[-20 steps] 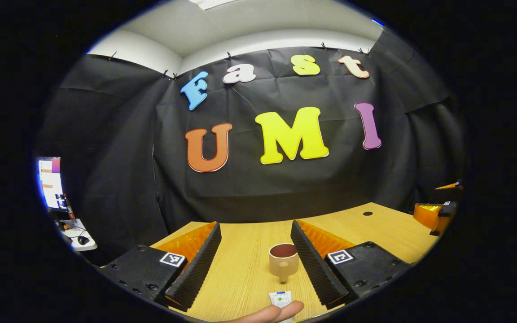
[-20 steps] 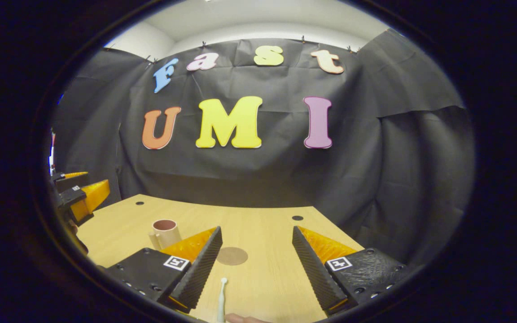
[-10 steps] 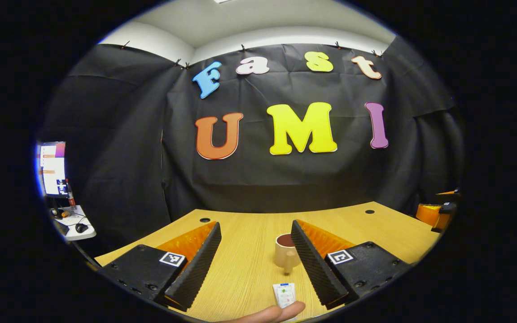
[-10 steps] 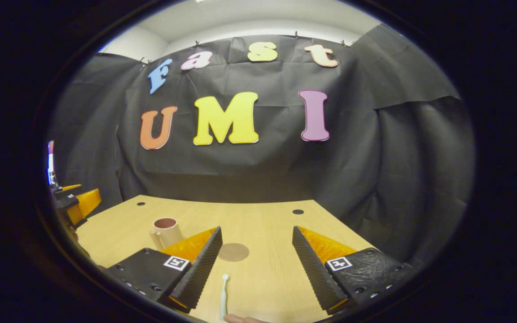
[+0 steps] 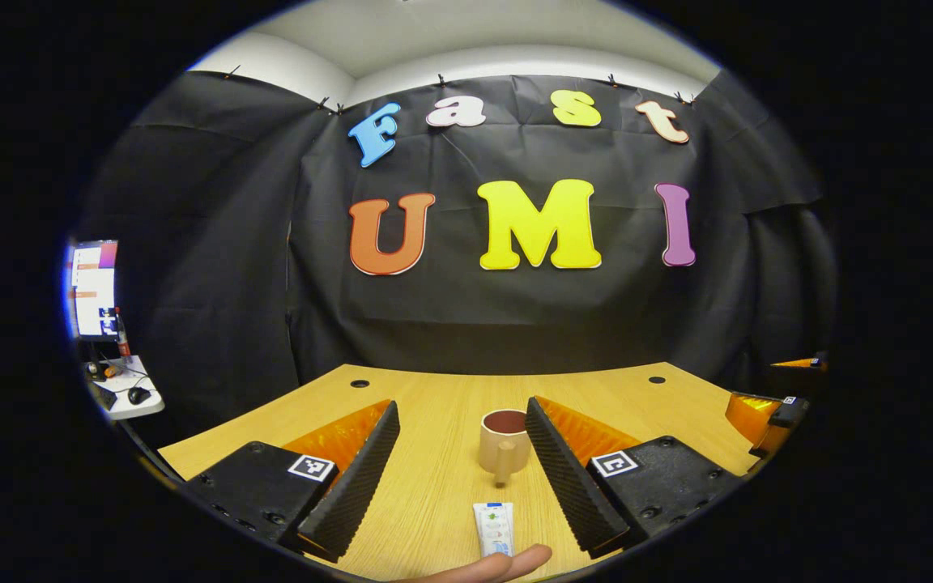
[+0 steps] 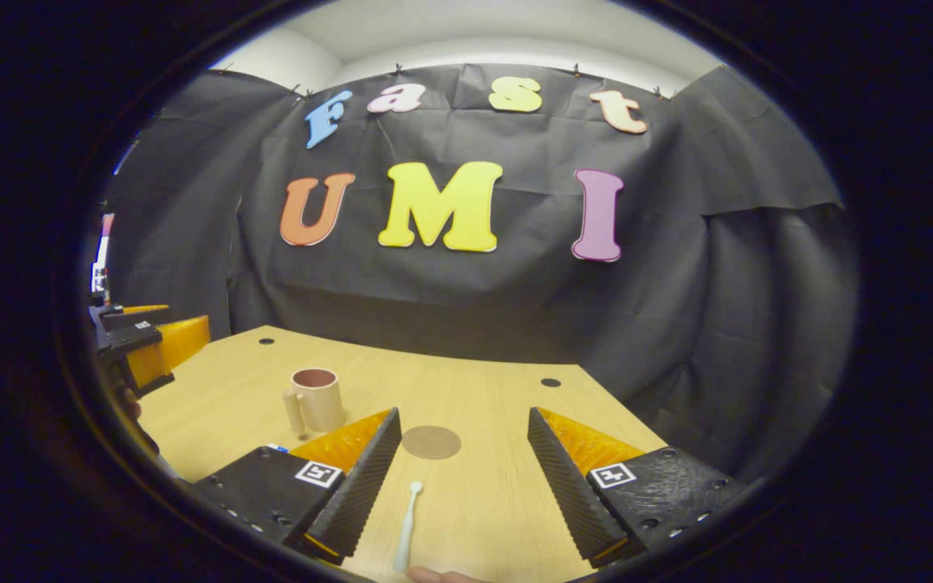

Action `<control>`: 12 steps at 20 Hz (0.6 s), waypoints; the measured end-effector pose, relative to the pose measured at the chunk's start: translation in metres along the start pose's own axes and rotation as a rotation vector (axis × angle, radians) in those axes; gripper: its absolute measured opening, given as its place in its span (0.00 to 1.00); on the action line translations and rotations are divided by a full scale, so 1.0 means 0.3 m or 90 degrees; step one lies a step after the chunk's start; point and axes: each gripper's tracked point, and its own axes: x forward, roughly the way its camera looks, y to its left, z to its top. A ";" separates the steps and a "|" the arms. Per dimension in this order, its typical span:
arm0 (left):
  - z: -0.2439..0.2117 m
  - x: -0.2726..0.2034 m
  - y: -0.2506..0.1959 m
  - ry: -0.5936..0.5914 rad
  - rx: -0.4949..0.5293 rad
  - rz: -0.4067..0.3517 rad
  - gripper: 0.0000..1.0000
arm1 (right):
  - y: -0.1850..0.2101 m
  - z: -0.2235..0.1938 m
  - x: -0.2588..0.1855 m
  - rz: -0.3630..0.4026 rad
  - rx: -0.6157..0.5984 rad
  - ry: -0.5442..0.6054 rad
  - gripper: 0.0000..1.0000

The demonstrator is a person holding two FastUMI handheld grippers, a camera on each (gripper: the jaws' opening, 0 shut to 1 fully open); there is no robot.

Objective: Put the toothbrush and toothpaste on the desktop into the cup, then pick up the cup and place it on the coaster on the desktop.

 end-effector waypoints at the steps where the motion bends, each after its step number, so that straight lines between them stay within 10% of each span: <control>1: 0.004 -0.002 -0.003 -0.002 -0.002 -0.005 0.99 | -0.005 0.019 -0.007 -0.006 0.007 -0.011 0.95; 12: -0.042 -0.011 -0.045 0.015 0.020 -0.038 0.99 | -0.018 0.028 0.004 -0.020 0.028 -0.019 0.96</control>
